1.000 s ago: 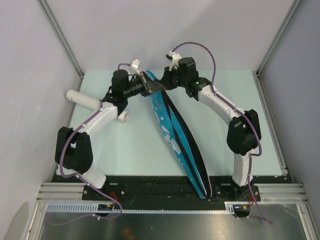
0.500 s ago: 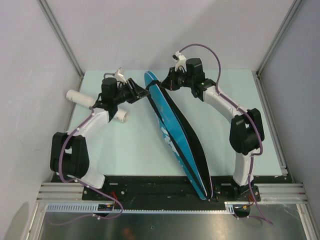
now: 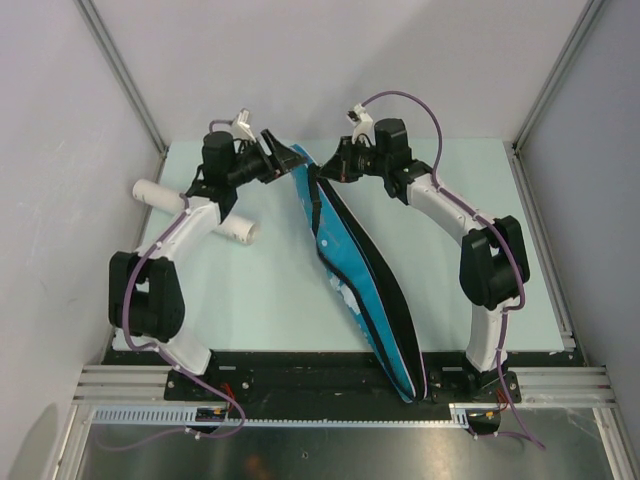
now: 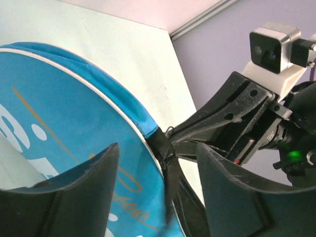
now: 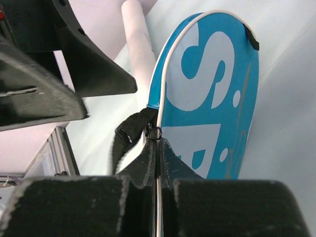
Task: Pack up the badminton gear
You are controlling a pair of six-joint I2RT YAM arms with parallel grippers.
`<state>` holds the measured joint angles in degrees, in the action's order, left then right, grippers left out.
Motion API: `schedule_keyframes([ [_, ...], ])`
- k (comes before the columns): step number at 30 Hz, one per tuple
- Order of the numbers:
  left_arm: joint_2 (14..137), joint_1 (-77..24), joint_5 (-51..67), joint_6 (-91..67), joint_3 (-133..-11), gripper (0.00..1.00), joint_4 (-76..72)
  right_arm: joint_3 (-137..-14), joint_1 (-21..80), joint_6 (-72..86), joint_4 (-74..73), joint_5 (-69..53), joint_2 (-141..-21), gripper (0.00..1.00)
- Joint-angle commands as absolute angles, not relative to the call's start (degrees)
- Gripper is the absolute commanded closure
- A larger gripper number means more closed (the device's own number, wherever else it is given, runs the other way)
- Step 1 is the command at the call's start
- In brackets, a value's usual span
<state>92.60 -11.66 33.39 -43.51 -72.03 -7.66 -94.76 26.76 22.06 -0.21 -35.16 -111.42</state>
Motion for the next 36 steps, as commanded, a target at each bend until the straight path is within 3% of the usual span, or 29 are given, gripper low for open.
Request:
schedule_keyframes([
  [1,95.8,-12.04,34.63,-43.94,-73.92,0.38,-9.14,-95.18,26.28,26.19,4.22,-39.37,-109.07,1.0],
  [5,96.33,-12.3,34.01,-43.42,-74.0,0.42,-9.49,-95.18,26.19,27.24,4.31,-38.94,-109.42,1.0],
  [8,95.89,-13.18,35.6,-42.81,-74.97,0.25,-9.76,-95.1,26.19,27.07,3.96,-38.15,-109.51,1.0],
  [11,94.66,-14.76,34.19,-40.34,-74.18,0.24,-9.67,-95.36,26.1,27.42,4.04,-38.15,-109.6,1.0],
  [13,95.09,-15.03,34.97,-40.86,-73.92,0.33,-9.67,-95.27,26.19,27.6,4.22,-38.14,-109.51,1.0],
  [15,95.62,-15.73,35.86,-40.87,-73.3,0.36,-9.67,-95.45,26.19,27.51,4.04,-38.15,-109.42,1.0],
  [18,95.71,-16.69,36.04,-40.61,-72.6,0.47,-9.67,-95.45,26.1,27.25,3.43,-38.14,-109.07,1.0],
  [21,95.8,-16.53,34.72,-40.34,-72.51,0.69,-9.67,-95.1,25.93,27.07,3.34,-38.23,-108.81,1.0],
  [22,95.8,-16.61,33.93,-39.82,-72.6,0.82,-9.67,-94.92,25.84,27.24,3.34,-38.41,-108.72,1.0],
  [25,95.8,-16.44,33.75,-39.46,-72.77,1.0,-9.67,-94.4,25.14,28.3,3.86,-39.19,-108.98,1.0],
  [27,96.32,-16.52,33.84,-39.46,-73.3,1.0,-9.67,-94.04,24.52,30.32,4.74,-40.16,-109.16,0.95],
  [28,96.85,-16.52,34.1,-39.9,-73.56,1.0,-9.67,-93.87,24.43,30.93,5.36,-40.34,-109.25,0.86],
  [33,97.91,-16.79,33.84,-40.96,-74.88,1.0,-9.93,-93.52,24.35,32.43,6.5,-40.96,-109.42,0.65],
  [36,97.82,-16.79,33.49,-41.04,-74.8,1.0,-9.84,-93.78,23.82,33.31,6.68,-40.52,-109.42,0.57],
])
